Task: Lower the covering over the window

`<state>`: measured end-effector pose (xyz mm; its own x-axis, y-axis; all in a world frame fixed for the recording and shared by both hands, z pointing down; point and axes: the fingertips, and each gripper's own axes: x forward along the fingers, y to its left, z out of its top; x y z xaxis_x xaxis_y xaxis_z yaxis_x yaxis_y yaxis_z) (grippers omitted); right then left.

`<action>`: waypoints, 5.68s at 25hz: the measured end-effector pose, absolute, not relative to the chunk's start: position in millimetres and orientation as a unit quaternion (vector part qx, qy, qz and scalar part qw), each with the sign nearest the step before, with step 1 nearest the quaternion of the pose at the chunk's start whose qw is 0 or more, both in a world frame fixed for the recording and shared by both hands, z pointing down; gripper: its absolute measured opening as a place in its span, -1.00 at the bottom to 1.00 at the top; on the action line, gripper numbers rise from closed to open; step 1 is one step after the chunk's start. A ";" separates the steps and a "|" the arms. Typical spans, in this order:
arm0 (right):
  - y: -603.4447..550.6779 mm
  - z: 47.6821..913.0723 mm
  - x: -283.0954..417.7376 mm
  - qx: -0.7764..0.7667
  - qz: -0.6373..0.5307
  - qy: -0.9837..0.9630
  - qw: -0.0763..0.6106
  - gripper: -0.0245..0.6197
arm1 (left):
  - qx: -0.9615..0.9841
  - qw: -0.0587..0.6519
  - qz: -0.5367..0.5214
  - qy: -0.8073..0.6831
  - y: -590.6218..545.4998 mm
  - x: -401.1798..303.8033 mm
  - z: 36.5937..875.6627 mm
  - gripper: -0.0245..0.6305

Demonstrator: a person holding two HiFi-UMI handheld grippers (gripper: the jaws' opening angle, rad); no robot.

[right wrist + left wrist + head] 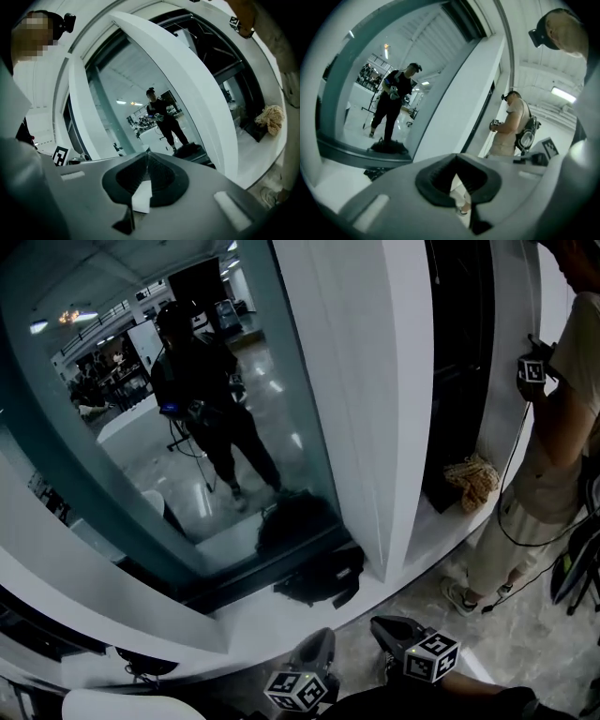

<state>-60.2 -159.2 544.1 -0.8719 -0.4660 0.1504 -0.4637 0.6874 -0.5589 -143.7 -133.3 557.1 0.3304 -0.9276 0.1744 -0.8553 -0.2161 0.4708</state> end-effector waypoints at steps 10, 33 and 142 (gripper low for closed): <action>-298.0 536.8 -42.0 -0.195 -0.248 0.949 -0.014 -0.90 | 0.769 0.147 -0.090 -0.615 -303.9 -142.7 497.0 -0.72; -359.0 544.1 -19.2 -0.390 -0.179 0.902 -0.046 -0.90 | 0.844 -0.004 -0.198 -0.498 -561.1 -180.5 345.8 -0.34; -300.9 211.6 -115.1 -0.170 0.049 0.970 0.167 -0.88 | 0.848 0.194 -0.023 -0.492 -202.3 -116.0 565.4 -0.87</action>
<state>-115.1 -300.9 211.6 -0.8870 -0.3126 -0.3399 -0.3452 0.9377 0.0385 -116.0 -202.3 565.4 0.5142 -0.8441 0.1518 -0.8261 -0.4398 0.3523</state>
